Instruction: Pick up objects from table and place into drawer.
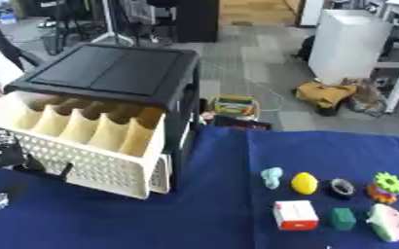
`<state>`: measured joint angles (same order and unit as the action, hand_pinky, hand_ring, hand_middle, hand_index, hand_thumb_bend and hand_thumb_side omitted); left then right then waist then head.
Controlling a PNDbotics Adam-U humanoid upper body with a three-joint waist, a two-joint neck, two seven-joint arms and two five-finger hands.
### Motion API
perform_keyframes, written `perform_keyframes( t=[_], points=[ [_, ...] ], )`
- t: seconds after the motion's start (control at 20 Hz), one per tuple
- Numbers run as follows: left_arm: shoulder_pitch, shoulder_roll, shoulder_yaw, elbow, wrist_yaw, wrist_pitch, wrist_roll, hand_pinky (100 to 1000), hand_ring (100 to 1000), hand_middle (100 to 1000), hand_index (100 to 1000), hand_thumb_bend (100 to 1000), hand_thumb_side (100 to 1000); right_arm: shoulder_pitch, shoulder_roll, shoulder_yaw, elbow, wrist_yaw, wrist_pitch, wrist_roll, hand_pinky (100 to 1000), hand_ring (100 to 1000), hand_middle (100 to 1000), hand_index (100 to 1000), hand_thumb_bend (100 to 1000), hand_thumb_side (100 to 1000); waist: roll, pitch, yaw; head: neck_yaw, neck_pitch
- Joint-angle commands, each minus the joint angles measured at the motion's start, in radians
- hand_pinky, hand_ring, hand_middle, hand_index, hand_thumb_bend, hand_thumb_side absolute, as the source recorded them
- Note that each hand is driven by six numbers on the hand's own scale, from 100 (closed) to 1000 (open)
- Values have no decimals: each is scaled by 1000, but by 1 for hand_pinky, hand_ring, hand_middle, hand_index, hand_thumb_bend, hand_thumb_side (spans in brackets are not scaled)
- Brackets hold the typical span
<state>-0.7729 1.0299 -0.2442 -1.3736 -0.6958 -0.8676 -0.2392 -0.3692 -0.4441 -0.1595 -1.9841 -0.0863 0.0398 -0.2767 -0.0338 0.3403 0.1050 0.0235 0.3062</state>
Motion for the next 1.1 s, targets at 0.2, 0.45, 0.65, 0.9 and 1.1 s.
perform_keyframes(
  t=[0.2,0.45,0.65,0.9,1.1],
  points=[
    [-4,25,-25,-36,-11,-39,-27,100,100,100,951,100,1000,-8,-15,-8,-16,-7,-2,2,730,717,457,849,100,1000,5,-16,0,-2,-10],
    [-3,26,-25,-46,1,-39,-46,100,100,100,992,100,1000,-7,-14,-8,-16,-7,0,2,730,717,457,849,100,1000,6,-16,0,-2,-13],
    [-4,28,-21,-55,30,-39,-70,100,100,100,990,100,1000,-5,-14,-8,-16,-6,1,3,730,717,457,849,100,1000,7,-16,2,-1,-9],
    [-9,30,-13,-63,79,-39,-113,100,100,100,1000,100,1000,-5,-14,-9,-16,-5,4,4,730,717,457,849,100,1000,8,-16,2,-3,-9],
    [-14,28,-7,-61,107,-39,-155,100,100,100,1000,100,1000,-5,-14,-8,-16,-5,4,4,730,717,457,849,100,1000,10,-16,-2,-5,-10]
  ],
)
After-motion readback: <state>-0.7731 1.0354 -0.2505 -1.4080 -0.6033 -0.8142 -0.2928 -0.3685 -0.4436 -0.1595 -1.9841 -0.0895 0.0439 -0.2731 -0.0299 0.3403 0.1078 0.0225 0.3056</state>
